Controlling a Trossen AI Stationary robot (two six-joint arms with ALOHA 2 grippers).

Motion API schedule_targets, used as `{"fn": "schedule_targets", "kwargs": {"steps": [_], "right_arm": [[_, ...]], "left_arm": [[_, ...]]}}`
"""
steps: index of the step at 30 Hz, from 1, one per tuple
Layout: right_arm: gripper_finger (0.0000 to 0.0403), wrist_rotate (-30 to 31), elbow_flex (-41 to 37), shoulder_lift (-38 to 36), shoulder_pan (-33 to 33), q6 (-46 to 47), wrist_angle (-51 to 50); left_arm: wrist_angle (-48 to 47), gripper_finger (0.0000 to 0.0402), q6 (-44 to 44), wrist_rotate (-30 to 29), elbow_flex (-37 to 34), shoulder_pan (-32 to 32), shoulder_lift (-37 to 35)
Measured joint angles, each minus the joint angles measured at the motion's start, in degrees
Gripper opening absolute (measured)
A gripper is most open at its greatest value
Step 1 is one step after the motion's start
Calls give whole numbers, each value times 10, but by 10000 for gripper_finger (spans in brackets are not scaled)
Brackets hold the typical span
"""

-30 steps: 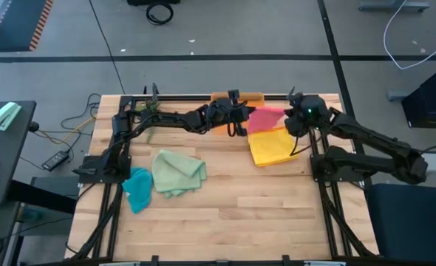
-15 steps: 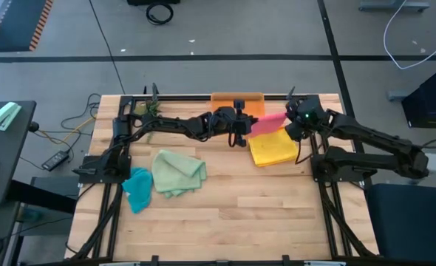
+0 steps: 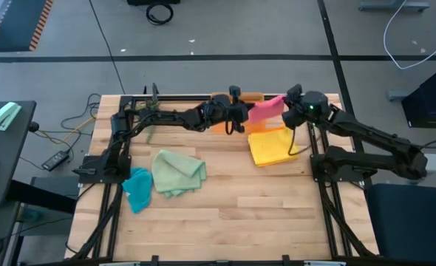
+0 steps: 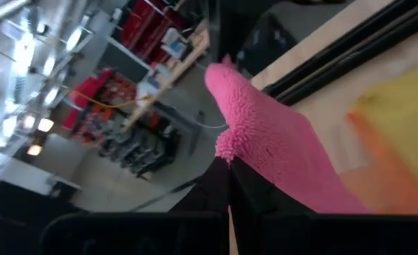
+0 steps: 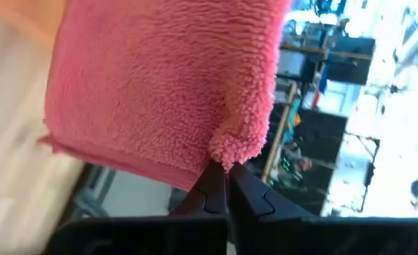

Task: Fold microfiber towels
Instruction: Stack the pink microfiber cloth on top of the yellow microfiber cloth

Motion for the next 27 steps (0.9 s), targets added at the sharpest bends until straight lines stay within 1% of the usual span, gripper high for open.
{"fn": "schedule_targets", "kwargs": {"steps": [2,4,7,9,11,12,15,20,23,27], "right_arm": [[0,17,0,14,0,-3,2],[0,17,0,11,1,-10,-24],[1,-15,0,-8,1,-3,-96],[1,-47,0,-19,1,19,-157],[1,-61,0,-25,6,42,-216],[1,-70,0,-27,11,54,-245],[1,-81,0,-31,35,85,-314],[1,-73,0,-45,83,139,-356],[1,-72,0,-49,106,168,-390],[1,-61,0,-49,128,211,-423]], "left_arm": [[-3,5,15,1,0,-1,0],[-19,5,11,2,0,-4,0],[-46,5,-21,16,0,-19,5],[-74,5,-30,19,0,-35,12],[-75,5,-40,20,1,-52,27],[-88,5,-42,19,0,-60,32],[-81,5,-49,17,0,-84,43],[-82,5,-60,12,0,-112,44],[-87,5,-98,2,0,-118,44],[-88,5,-206,2,2,-120,64]]}}
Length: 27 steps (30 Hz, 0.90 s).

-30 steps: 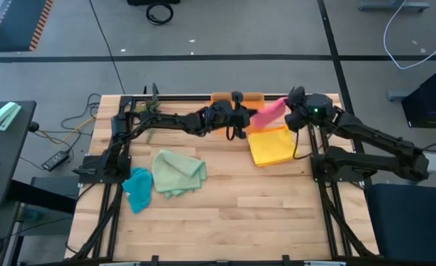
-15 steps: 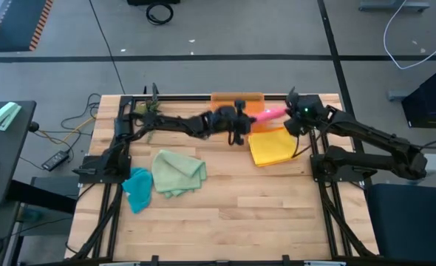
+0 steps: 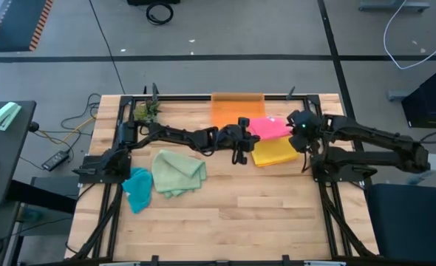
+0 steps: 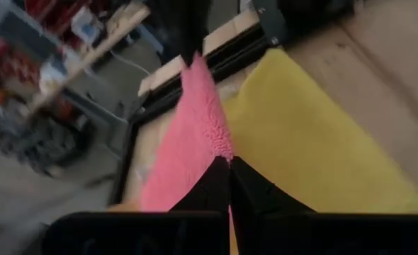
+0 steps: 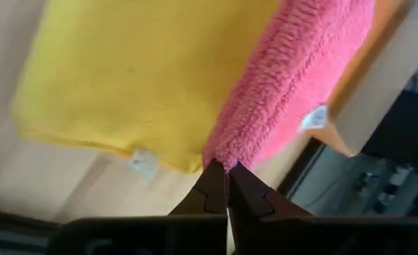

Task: Fold microfiber towels
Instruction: Stack the pink microfiber cloth on top of the yellow microfiber cloth

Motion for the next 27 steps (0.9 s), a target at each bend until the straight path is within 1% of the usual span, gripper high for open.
{"fn": "schedule_targets", "kwargs": {"steps": [4,8,14,19,23,27], "right_arm": [[1,0,0,5,16,40,-15],[1,-16,-1,20,38,81,-36],[1,-23,-1,40,74,139,-54],[1,-64,0,51,93,181,-75],[1,-67,0,56,108,203,-76],[2,-67,-1,60,112,225,-73]], "left_arm": [[6,5,-53,-1,-1,-10,30],[7,5,-56,-3,0,-28,39],[10,5,-60,-11,-1,-45,39],[9,5,-92,-11,-1,-61,39],[8,6,-110,-11,-2,-70,39],[8,6,-141,-14,-2,-64,47]]}}
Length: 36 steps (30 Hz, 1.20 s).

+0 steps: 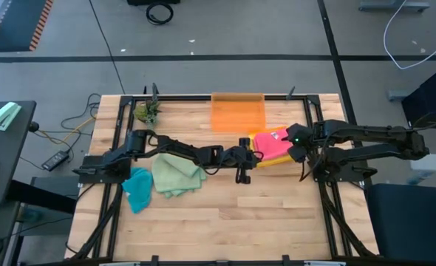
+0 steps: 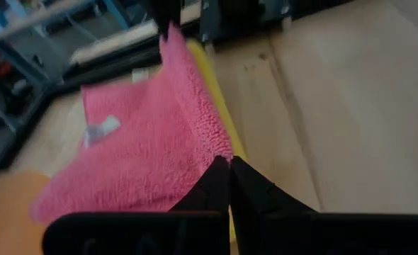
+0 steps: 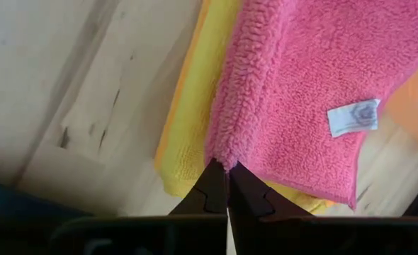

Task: Fold microfiber towels
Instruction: Stack the pink microfiber cloth on top of the yellow microfiber cloth

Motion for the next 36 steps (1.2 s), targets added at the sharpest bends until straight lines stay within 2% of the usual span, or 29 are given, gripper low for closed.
{"fn": "schedule_targets", "kwargs": {"steps": [6,17,22,26,30,33,36], "right_arm": [[36,8,-1,1,0,44,3],[123,-1,11,-1,-1,159,-52],[154,-14,70,-2,1,194,-78],[162,-26,132,-2,1,260,-76],[155,-56,155,-3,1,362,-15],[115,-59,118,-1,2,435,77],[38,-75,60,4,14,456,157]], "left_arm": [[-2,26,-38,2,-1,18,0],[-2,149,-35,0,-2,14,-26],[-25,174,-32,0,0,35,-64],[-61,157,-45,16,-1,67,-65],[-74,109,-65,50,-1,84,-56],[-52,57,-62,75,0,83,-48],[-56,11,-66,89,0,79,-44]]}}
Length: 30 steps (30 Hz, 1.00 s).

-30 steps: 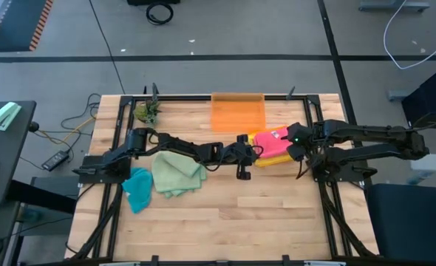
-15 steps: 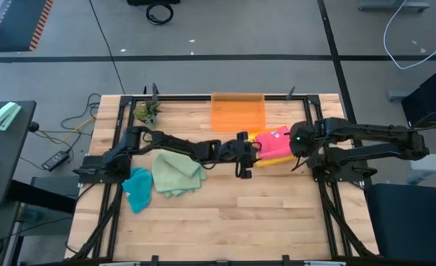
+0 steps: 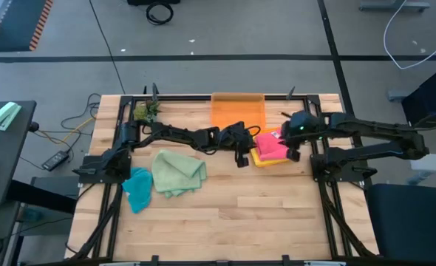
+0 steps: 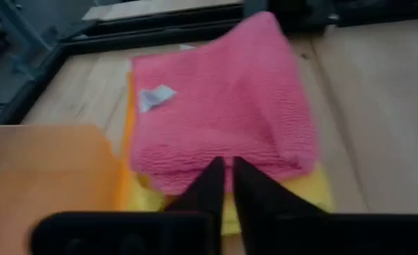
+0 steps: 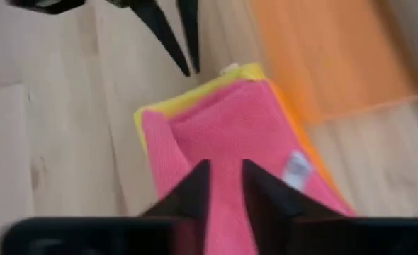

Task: Fold microfiber towels
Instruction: Stack the pink microfiber cloth on top of the yellow microfiber cloth

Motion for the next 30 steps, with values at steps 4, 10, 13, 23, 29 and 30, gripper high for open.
{"fn": "schedule_targets", "kwargs": {"steps": [4,10,13,23,29,30], "right_arm": [[9,-4,-35,18,19,34,70],[3,20,-52,68,41,117,107],[3,60,-52,103,52,159,110],[2,74,-52,151,89,207,117],[1,73,-52,162,108,232,118],[1,73,-52,166,111,235,119]], "left_arm": [[2,15,3,1,-2,-3,23],[21,8,9,0,0,10,43],[35,12,9,-1,0,16,46],[63,7,-3,-4,1,30,71],[71,10,-23,-51,0,42,72],[74,10,-33,-59,0,44,72]]}}
